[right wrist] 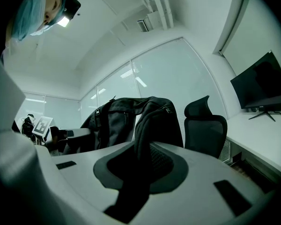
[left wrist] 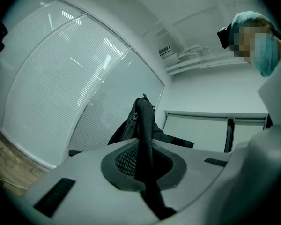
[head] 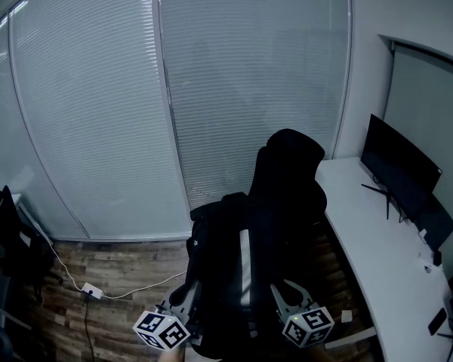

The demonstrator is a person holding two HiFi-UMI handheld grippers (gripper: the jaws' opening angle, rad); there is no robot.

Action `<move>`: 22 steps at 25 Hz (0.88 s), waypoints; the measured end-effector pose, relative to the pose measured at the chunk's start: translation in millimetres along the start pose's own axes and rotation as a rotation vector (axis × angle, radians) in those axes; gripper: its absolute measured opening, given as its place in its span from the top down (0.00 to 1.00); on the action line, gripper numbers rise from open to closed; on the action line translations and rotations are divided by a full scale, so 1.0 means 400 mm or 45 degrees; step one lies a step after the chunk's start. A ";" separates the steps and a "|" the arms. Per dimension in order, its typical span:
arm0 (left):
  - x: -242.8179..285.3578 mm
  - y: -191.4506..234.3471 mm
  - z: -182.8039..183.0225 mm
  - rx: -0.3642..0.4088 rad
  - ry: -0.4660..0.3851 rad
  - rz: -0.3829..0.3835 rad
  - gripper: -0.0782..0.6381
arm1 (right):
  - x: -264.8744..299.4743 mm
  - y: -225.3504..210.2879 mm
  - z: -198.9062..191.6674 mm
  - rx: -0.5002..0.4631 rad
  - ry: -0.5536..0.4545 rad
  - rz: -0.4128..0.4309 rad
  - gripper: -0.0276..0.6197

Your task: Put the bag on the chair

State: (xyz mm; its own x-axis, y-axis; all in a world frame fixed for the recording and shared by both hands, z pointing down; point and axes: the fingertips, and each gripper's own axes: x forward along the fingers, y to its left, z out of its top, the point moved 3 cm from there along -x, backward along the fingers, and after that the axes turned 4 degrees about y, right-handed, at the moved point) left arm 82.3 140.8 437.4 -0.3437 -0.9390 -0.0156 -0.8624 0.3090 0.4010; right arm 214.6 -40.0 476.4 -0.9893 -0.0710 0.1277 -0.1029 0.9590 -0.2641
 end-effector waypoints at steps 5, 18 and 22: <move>0.068 0.038 0.021 0.001 -0.006 0.030 0.86 | 0.073 -0.044 0.021 0.000 0.007 0.031 0.82; 0.230 0.252 0.085 -0.043 0.067 -0.157 0.86 | 0.261 -0.042 0.041 0.006 -0.019 -0.158 0.82; 0.283 0.331 0.134 -0.040 0.116 -0.256 0.86 | 0.330 -0.014 0.051 0.022 -0.053 -0.265 0.82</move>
State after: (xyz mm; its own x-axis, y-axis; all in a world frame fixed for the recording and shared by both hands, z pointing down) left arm -90.6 83.5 439.8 -0.1299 -0.9914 -0.0156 -0.8975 0.1108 0.4269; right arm 82.4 -60.5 475.3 -0.9498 -0.2787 0.1419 -0.3070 0.9175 -0.2529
